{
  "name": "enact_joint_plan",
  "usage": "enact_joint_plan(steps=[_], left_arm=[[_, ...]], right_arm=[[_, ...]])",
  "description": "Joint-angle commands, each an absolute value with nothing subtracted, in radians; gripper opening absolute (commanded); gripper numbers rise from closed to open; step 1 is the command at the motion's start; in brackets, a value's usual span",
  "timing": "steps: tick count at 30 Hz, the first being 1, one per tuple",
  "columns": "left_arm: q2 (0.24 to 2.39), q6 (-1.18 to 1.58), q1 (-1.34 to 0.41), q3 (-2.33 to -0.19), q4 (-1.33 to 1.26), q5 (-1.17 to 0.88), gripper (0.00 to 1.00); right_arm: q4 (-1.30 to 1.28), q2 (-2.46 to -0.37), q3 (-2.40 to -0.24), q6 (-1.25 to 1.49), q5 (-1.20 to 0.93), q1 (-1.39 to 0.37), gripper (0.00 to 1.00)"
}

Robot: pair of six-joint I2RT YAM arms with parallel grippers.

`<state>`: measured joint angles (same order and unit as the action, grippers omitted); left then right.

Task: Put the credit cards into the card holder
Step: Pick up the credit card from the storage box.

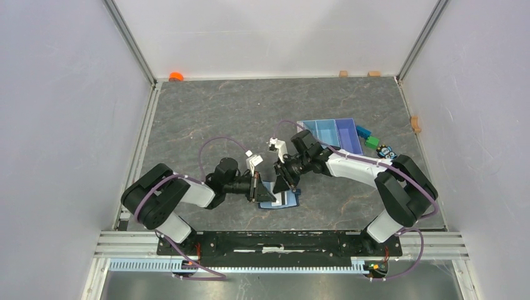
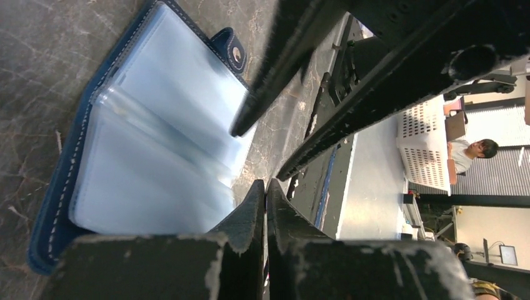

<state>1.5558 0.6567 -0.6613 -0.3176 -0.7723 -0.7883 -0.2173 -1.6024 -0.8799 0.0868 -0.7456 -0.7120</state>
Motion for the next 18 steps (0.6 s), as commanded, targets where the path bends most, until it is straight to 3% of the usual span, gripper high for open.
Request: enact_joint_plan(steps=[1,5,9,15,18], left_arm=[[1.601,0.729,-0.669,-0.278,-0.936,-0.78,0.02],[1.634,0.787,-0.67,-0.248,-1.06,-0.772,0.02],[1.639,0.796,-0.671,-0.231,-1.097,-0.754,0.02],[1.641,0.792,-0.671,-0.227,-1.104,-0.753,0.02],[1.647,0.79,-0.67,-0.227,-1.104,-0.756,0.02]], right_arm=[[-0.124,-1.551,-0.844,0.115,-0.754,-0.698,0.42],[-0.04,-1.515,-0.753,0.182,-0.737,-0.696,0.59],[0.099,-1.458,-0.643,0.282,-0.738,-0.687,0.64],[0.24,-1.428,-0.549,0.382,-0.746,-0.687,0.61],[0.327,-1.43,-0.523,0.445,-0.748,-0.687,0.52]])
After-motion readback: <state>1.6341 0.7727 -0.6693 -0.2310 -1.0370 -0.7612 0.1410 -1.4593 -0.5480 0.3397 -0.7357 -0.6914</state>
